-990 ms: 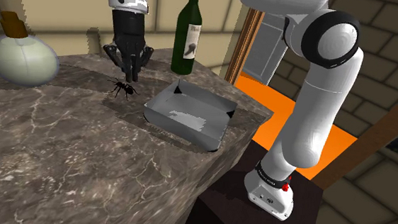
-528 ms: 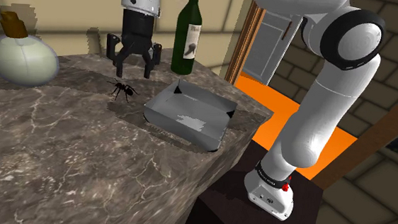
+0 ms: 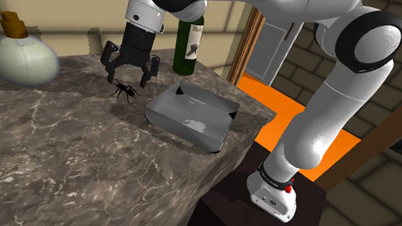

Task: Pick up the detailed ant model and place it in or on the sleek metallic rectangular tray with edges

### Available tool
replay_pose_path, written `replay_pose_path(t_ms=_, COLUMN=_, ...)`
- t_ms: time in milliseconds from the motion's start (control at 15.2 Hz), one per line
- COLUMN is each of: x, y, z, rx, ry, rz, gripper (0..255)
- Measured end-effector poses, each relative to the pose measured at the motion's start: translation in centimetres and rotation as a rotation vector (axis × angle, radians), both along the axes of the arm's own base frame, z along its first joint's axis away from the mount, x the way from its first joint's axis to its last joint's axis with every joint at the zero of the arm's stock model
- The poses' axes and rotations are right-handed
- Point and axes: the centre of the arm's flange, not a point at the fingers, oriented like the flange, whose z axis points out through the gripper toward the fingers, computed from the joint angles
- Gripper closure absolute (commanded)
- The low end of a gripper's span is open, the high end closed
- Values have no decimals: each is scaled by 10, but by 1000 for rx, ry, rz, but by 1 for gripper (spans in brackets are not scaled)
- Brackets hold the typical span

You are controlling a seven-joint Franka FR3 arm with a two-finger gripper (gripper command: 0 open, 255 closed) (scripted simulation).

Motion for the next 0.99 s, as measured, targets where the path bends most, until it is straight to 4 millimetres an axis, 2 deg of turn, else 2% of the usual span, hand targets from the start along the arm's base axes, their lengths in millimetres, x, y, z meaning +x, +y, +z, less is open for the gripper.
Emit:
replay_pose_path(t_ms=396, x=-1, y=1, z=-5, rx=0, ry=-1, rz=-1, gripper=0)
replay_pose_path(t_ms=462, x=-1, y=1, z=-5, rx=0, ry=-1, rz=-1, gripper=255)
replay_pose_path(t_ms=990, x=-1, y=1, z=-5, rx=1, ry=-1, rz=-1, gripper=255)
